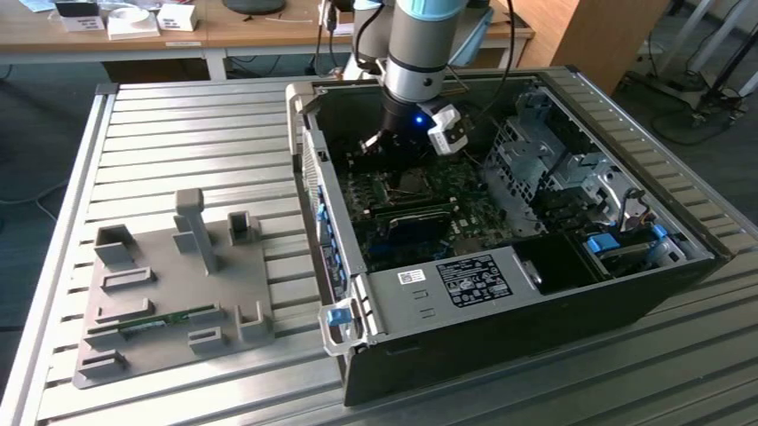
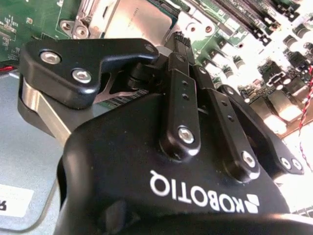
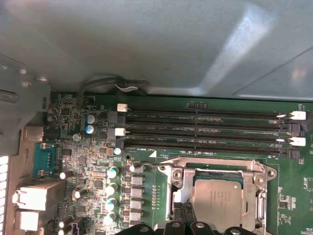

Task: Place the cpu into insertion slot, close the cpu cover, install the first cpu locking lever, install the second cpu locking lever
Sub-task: 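Close the cpu cover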

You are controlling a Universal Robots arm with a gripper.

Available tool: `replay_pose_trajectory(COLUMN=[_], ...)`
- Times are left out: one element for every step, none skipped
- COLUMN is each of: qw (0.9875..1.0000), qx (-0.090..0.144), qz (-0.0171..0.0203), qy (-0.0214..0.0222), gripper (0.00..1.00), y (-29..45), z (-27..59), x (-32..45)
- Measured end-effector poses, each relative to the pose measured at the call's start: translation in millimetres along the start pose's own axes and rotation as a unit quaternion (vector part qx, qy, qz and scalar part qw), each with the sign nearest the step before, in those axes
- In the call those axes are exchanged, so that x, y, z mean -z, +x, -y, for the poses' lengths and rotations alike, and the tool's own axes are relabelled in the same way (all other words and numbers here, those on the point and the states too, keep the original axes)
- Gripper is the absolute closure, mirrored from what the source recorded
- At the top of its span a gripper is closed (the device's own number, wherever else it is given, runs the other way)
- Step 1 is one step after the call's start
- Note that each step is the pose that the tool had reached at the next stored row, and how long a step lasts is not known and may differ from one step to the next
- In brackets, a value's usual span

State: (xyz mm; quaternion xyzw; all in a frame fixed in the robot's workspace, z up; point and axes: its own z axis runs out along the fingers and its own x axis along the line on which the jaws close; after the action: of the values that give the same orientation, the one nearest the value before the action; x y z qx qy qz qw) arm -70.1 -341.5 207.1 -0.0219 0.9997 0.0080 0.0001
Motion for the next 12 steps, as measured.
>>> replay_pose_trajectory(qw=[1.0,1.0,1.0,1.0,1.0,1.0,1.0,1.0,1.0,1.0,1.0,1.0], qx=[0.0,0.0,0.0,0.0,0.0,0.0,0.0,0.0,0.0,0.0,0.0,0.0], qz=[0.0,-0.0001,0.0,0.0,0.0,0.0,0.0001,0.0001,0.0001,0.0001,0.0001,0.0001], qy=[0.0001,0.0001,0.0001,0.0,0.0,0.0,0.0,-0.0001,-0.0001,-0.0002,-0.0003,-0.0006], gripper=[0.89,0.89,0.89,0.89,0.89,0.89,0.89,0.89,0.89,0.89,0.89,0.89], y=[0.0,0.0,0.0,0.2,0.7,1.2,1.4,1.4,1.4,1.5,1.5,1.6], z=[0.0,0.0,0.0,-0.1,-0.2,-0.3,-0.4,-0.4,-0.4,-0.4,-0.4,-0.4], x=[0.0,0.0,-0.2,-0.3,-0.3,-0.4,-0.5,-1.0,-1.4,-1.8,-2.5,-3.4])
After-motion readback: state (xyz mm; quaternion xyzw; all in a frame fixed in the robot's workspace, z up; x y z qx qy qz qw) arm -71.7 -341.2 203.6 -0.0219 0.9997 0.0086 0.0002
